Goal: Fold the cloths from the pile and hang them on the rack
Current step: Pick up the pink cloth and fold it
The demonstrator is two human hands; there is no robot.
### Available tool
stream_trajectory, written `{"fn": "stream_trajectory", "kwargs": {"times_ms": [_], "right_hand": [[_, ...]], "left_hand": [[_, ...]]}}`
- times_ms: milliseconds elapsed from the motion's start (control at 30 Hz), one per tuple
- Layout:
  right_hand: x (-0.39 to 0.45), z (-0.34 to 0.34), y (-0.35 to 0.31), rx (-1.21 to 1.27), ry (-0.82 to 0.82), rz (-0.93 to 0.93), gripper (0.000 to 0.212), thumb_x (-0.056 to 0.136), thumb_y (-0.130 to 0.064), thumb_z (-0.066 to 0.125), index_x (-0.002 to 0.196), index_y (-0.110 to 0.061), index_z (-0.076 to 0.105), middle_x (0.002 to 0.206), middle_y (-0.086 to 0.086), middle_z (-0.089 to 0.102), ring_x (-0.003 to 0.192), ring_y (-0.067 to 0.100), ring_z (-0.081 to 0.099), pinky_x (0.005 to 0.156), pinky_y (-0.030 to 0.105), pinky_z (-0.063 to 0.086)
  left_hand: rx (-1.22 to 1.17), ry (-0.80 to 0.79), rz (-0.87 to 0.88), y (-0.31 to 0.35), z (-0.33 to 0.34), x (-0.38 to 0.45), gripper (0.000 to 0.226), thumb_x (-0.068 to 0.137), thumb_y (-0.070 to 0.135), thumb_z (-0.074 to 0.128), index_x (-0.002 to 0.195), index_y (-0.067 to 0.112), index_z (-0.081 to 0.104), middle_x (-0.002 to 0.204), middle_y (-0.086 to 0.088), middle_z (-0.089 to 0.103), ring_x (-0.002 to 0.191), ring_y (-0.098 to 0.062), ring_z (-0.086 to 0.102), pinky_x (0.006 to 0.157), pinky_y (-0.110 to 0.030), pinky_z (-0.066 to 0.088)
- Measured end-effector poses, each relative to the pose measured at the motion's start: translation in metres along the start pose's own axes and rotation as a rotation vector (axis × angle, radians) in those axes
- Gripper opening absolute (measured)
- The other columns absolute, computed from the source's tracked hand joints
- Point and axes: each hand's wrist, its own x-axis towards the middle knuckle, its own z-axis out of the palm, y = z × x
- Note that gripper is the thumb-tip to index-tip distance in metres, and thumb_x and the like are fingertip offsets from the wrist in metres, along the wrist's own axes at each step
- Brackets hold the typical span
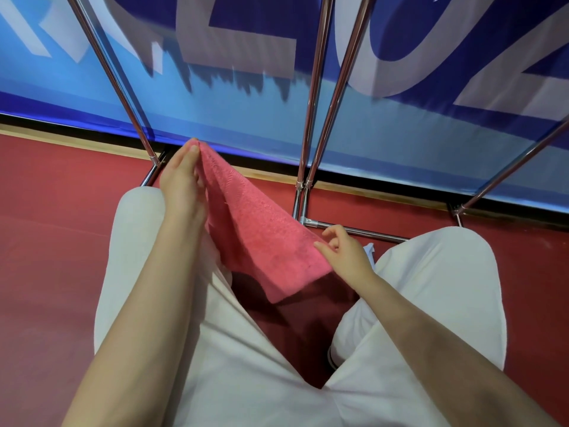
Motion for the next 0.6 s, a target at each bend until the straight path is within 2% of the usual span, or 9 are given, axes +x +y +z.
{"fn": "stream_trajectory", "kwargs": {"times_ms": [67,100,200,300,433,533,600], "right_hand": [[0.001,-0.002,0.0,0.015,0.017,0.03,0.031,0.087,-0.034,0.067,0.111,-0.018,0.056,0.07,0.0,0.059,0.072,0.019,0.059,0.071,0.035,0.045],[0.002,-0.002,0.001,0.025,0.022,0.05,0.029,0.086,-0.031,0.068,0.11,-0.016,0.059,0.072,-0.001,0.059,0.072,0.017,0.058,0.07,0.031,0.045],[0.006,0.0,0.006,0.085,0.047,0.137,0.018,0.086,-0.021,0.069,0.099,-0.01,0.066,0.079,0.002,0.063,0.074,0.015,0.056,0.068,0.021,0.04],[0.01,0.002,0.008,0.128,0.094,0.179,0.01,0.084,-0.013,0.07,0.092,-0.007,0.067,0.079,0.005,0.065,0.076,0.017,0.058,0.068,0.02,0.04],[0.014,0.002,0.01,0.042,0.155,0.168,0.009,0.082,-0.012,0.072,0.08,-0.006,0.065,0.069,0.005,0.061,0.065,0.015,0.051,0.056,0.01,0.036],[0.016,0.003,0.013,-0.055,0.183,0.117,0.013,0.081,-0.01,0.071,0.073,-0.009,0.061,0.071,0.002,0.057,0.064,0.014,0.048,0.055,0.019,0.03],[0.019,0.005,0.016,-0.113,0.207,0.079,0.012,0.08,-0.011,0.072,0.072,-0.009,0.063,0.079,-0.001,0.053,0.073,0.015,0.049,0.063,0.022,0.027]], "left_hand": [[0.027,0.006,-0.006,0.002,-0.001,-0.003,0.033,0.094,0.001,0.055,0.127,-0.006,0.055,0.091,-0.01,0.073,0.058,0.0,0.056,0.057,-0.011,0.044],[0.043,0.009,-0.003,0.001,-0.001,-0.004,0.03,0.094,0.002,0.056,0.123,-0.001,0.058,0.098,-0.01,0.071,0.066,-0.002,0.06,0.064,-0.012,0.047],[0.137,-0.019,0.039,-0.002,-0.003,-0.003,0.023,0.092,0.005,0.059,0.115,0.006,0.065,0.102,-0.003,0.068,0.092,-0.013,0.063,0.083,-0.021,0.049],[0.298,-0.066,0.107,-0.003,-0.005,-0.003,0.019,0.09,0.01,0.062,0.107,0.013,0.069,0.107,-0.003,0.07,0.103,-0.016,0.064,0.095,-0.031,0.049],[0.429,-0.121,0.212,-0.005,-0.003,-0.009,0.016,0.091,0.014,0.062,0.105,0.014,0.07,0.101,0.002,0.071,0.096,-0.006,0.065,0.091,-0.024,0.05],[0.5,-0.121,0.308,-0.009,-0.001,-0.01,0.017,0.093,0.014,0.06,0.107,0.01,0.069,0.101,0.001,0.07,0.095,-0.004,0.064,0.091,-0.02,0.049],[0.583,-0.119,0.4,-0.013,0.001,-0.009,0.017,0.094,0.013,0.057,0.107,0.01,0.068,0.1,0.004,0.069,0.096,-0.002,0.063,0.091,-0.018,0.047]]}}
